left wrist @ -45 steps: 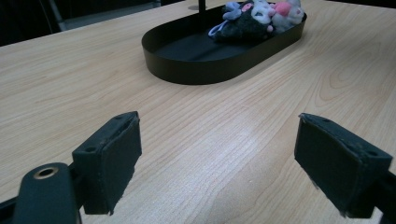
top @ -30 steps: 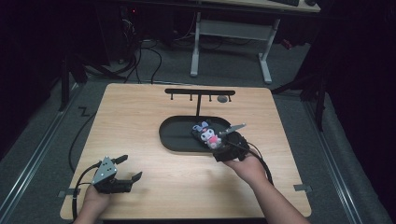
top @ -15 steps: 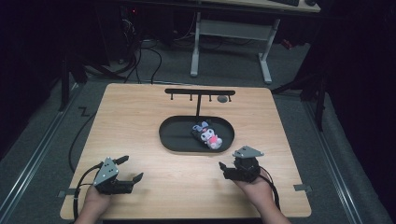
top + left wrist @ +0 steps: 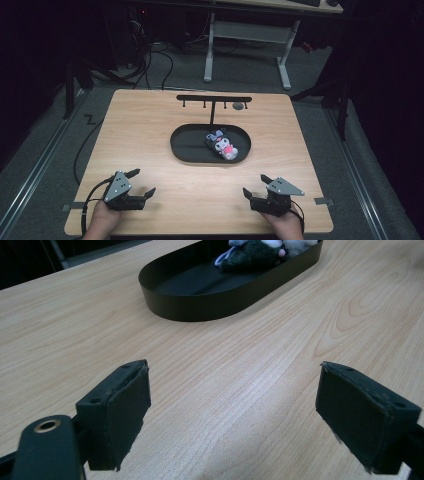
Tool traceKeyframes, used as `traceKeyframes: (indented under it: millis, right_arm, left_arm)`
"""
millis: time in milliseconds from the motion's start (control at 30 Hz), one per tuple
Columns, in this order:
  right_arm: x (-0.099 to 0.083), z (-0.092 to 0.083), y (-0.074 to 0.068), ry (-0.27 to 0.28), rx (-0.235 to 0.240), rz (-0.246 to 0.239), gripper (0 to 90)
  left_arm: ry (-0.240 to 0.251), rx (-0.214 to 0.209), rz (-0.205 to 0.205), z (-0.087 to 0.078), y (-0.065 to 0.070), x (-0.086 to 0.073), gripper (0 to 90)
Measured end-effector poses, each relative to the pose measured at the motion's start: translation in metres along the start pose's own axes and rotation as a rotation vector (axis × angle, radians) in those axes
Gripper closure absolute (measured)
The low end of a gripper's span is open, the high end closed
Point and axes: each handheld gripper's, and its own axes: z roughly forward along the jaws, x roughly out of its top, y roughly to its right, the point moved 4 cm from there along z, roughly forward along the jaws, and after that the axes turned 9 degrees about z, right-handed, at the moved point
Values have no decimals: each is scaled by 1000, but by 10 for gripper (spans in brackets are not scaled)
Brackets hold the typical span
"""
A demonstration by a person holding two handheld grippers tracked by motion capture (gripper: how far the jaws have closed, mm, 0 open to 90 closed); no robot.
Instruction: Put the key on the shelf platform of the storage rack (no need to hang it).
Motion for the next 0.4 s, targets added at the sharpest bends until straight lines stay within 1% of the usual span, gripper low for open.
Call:
traceKeyframes:
  millis: [33,67,133,167,200,333,367,400]
  right_arm:
    - [-1,-1,2,10,-2,6,180]
    - [-1,0,4,12,3,24,179]
    - [-1,2,8,23,-5,50,179]
    - [-1,2,8,23,-5,50,179]
    - [0,3,8,34,-3,57,179]
    - [-2,3,9,26,-14,60,180]
    - [-4,3,11,9,-35,63,173]
    - [-4,3,12,9,-40,68,169]
  left_arm:
    - [-2,4,2,1,0,0,149]
    - [-8,8,2,2,-1,0,149]
    - [-7,11,1,3,-1,1,150]
    - [-7,11,1,3,-1,1,149]
    - [-10,8,7,3,-1,0,149]
    - [-4,8,3,2,-1,0,149]
    - [8,8,-1,1,-2,1,149]
    - [8,8,-1,1,-2,1,149]
